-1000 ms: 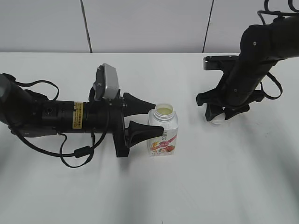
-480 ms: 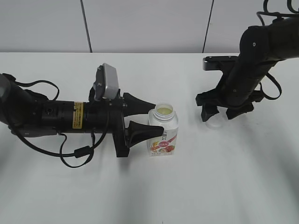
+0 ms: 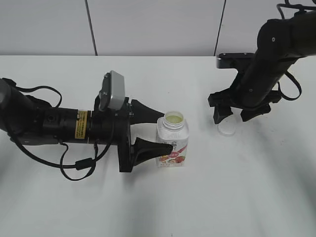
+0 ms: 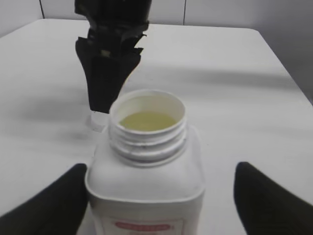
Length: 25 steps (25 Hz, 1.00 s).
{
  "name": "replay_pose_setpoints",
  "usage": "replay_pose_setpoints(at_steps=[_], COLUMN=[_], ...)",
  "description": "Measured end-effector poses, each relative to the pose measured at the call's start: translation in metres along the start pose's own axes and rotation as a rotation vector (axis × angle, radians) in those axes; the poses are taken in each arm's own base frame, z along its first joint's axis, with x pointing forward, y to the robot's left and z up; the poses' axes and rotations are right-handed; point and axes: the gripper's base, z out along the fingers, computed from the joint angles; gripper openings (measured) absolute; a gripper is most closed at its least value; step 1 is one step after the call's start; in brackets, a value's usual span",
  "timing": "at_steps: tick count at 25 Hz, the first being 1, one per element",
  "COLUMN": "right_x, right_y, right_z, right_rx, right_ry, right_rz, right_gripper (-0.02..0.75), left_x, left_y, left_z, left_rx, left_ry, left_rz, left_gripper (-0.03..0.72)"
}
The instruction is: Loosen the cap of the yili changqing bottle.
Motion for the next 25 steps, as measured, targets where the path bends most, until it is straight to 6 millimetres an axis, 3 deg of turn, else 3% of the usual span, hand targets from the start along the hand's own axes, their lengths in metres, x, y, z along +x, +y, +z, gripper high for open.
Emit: replay_pose_setpoints(at_steps=[3,11,21,25], right_x=[0.0,-0.003,-0.005,-0.01], right_y=[0.001,0.004,0.007,0.007], right_z=[-0.007,-0.04,-0.086,-0.104], right_rx=[-0.003,-0.012,-0.008,0.009], right_ry=[-0.003,-0.059,-0.163,-0.22], right_rz=[-0.002,-0.028,-0.078,-0.106], right_gripper=[0.595,0.588,0.587,0.587], left_x=[0.002,0.001,-0.048,-0.07], left_y=[0.002,0.017,0.025,0.028], left_z=[-0.004,-0.034,-0.09,-0.106], left_rx=[0.001,-0.056,-0.139,-0.292], left_ry=[0.007,0.007,0.09,0.199], left_rz=[0.004,-0.053,0.065,0.081], left_gripper=[0.626,0.62,0.587,0.586])
